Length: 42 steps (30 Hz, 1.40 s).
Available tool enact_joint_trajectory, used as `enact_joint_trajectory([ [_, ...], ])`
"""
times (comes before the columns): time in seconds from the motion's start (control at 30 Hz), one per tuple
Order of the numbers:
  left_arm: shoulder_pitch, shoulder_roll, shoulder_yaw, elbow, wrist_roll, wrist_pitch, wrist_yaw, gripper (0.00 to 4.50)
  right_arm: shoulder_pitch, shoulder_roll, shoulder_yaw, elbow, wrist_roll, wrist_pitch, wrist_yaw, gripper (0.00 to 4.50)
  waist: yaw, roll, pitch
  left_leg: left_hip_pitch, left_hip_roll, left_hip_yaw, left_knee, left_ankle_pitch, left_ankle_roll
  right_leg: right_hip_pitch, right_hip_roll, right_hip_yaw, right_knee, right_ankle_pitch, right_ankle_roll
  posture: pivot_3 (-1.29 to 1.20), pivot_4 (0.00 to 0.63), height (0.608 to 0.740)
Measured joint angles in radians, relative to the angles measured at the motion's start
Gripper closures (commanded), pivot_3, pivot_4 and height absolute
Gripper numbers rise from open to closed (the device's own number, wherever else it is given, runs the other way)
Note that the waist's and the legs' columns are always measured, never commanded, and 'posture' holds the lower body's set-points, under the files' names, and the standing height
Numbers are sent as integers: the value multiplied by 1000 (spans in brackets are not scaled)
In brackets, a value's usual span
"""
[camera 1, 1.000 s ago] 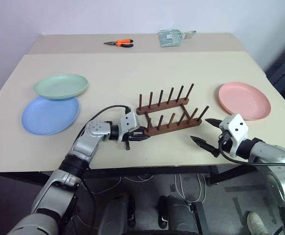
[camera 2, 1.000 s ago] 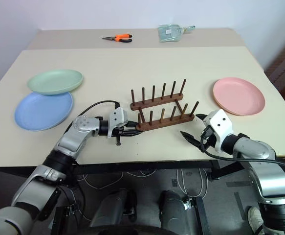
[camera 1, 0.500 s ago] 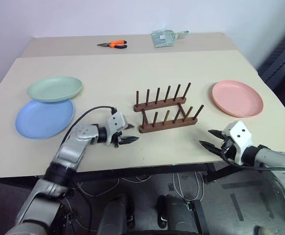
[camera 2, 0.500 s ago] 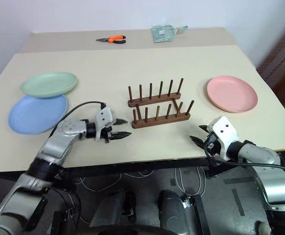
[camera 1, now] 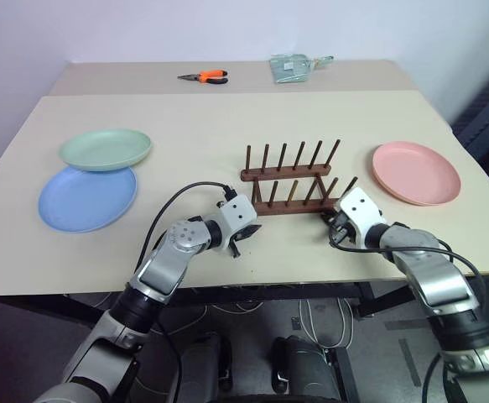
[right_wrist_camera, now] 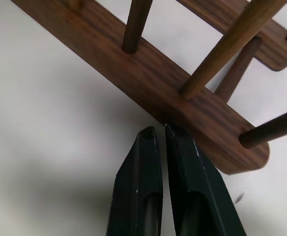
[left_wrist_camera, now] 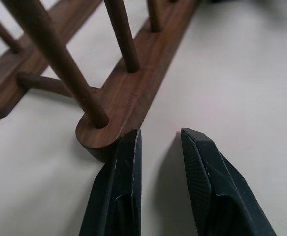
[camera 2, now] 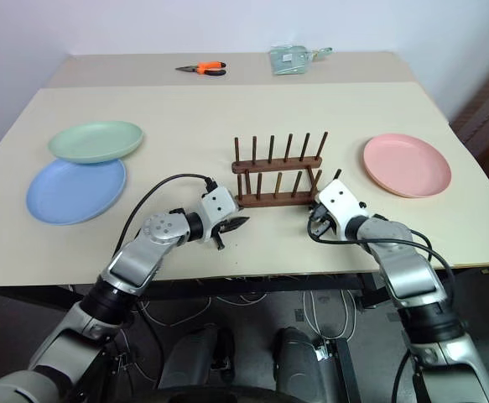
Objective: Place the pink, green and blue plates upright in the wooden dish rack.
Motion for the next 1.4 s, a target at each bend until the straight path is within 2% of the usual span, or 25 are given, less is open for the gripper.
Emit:
enact_joint_trajectory([
  [0.2,-77,-39,22,154,4,-57,92,3248,-115,50,33,175,-79,-89,-57,4212,-6,0,-1,1,0,0,0,0,0,1,0,0,0,0,0,0,150,740],
  [0.3,-90,-39,28,175,4,-83,97,3248,-126,47,26,199,-79,-111,-44,3446,-7,0,-1,1,0,0,0,0,0,1,0,0,1,0,0,0,150,740],
  [0.47,7,57,78,54,-59,-127,-20,3248,-33,-116,-110,89,-31,-66,45,1050,-6,1,0,-4,0,0,-2,0,0,-4,-1,0,-1,0,1,0,150,740],
  [0.6,62,107,113,-85,-139,-111,-124,3248,14,-270,-189,80,-54,-102,81,1050,-2,3,1,-3,0,0,-2,0,-1,-3,-1,-1,-1,0,1,0,150,740],
  [0.77,77,95,126,-178,-236,-36,-186,3248,-55,-253,-140,308,-110,-192,66,1050,-9,3,2,-3,0,1,-2,0,-1,-3,0,0,-1,0,1,0,150,740],
  [0.9,99,89,121,-272,-303,26,-217,3248,-217,-208,-87,592,-161,-313,19,1050,-23,4,2,-2,0,1,-1,1,-1,-2,1,0,-1,0,1,0,150,740],
  [1.0,100,86,120,-301,-318,52,-209,3248,-287,-193,-74,729,-181,-382,4,1839,-22,4,2,-2,0,1,-1,1,-1,-1,1,0,-1,-1,2,0,150,740],
  [1.17,112,102,122,-319,-318,76,-195,3248,-334,-184,-53,862,-206,-486,14,4470,-19,4,2,-2,-1,1,-2,1,-1,-1,1,0,-1,-1,3,0,150,740],
  [1.33,135,126,129,-323,-318,80,-193,3248,-301,-187,-94,799,-167,-532,40,4470,-22,5,3,-2,-1,1,-2,1,-1,-1,1,0,-1,-1,3,0,150,740],
  [1.4,138,138,143,-325,-319,81,-191,3248,-277,-177,-165,647,-49,-475,94,4470,-23,9,6,-2,-1,1,-2,1,-1,-2,0,0,-1,-1,3,0,150,740],
])
